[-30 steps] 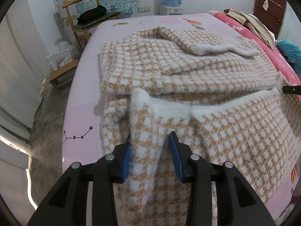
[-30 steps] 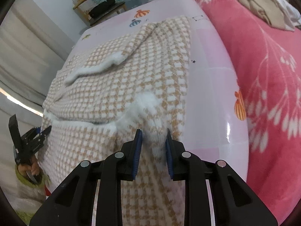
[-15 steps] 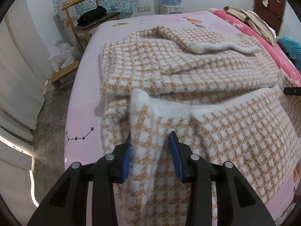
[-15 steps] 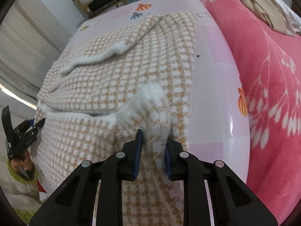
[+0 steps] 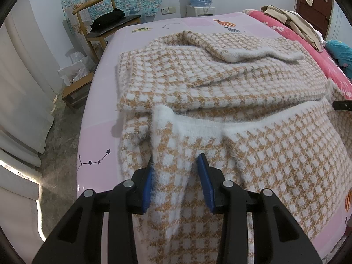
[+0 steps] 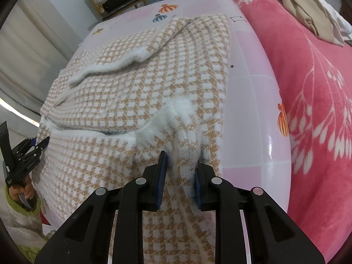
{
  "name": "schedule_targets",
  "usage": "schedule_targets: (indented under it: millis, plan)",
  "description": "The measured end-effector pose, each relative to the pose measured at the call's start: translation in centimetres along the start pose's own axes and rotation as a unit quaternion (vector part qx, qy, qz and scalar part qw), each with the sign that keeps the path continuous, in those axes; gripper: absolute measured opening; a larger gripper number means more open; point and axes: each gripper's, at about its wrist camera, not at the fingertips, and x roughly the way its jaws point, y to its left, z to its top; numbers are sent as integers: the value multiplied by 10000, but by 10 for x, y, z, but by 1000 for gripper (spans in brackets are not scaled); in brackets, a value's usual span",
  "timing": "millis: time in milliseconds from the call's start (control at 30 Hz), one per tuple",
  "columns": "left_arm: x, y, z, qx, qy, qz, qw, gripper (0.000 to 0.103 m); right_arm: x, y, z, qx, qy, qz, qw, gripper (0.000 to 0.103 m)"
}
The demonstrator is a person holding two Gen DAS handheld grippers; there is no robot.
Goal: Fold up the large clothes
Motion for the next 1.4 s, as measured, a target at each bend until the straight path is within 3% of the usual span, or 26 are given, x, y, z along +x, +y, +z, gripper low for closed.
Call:
schedule_targets:
  millis: [733,1033,1133,1200,1400]
  plan:
    - [-1,-1,0,-12,-5,-10,10000,37,2,6,-3,37,-71,-142,9999,22]
    - [-1,1,0,-56,-12,-5,10000,37,4,18,-7,-10,-154,-388,9991,23]
    - [-4,1,1,-48,-100,-5,9999,23,1,27,-11,-99,-248,-592,9979,20]
    - [-8,1,2,27,-197,94,9998,14,-2,34,-15,-139,-326,-691,9970,10]
    - [-40,2,2,149,-742,179,9970,9,-32,48,-31,-127,-764,-692,9946,5]
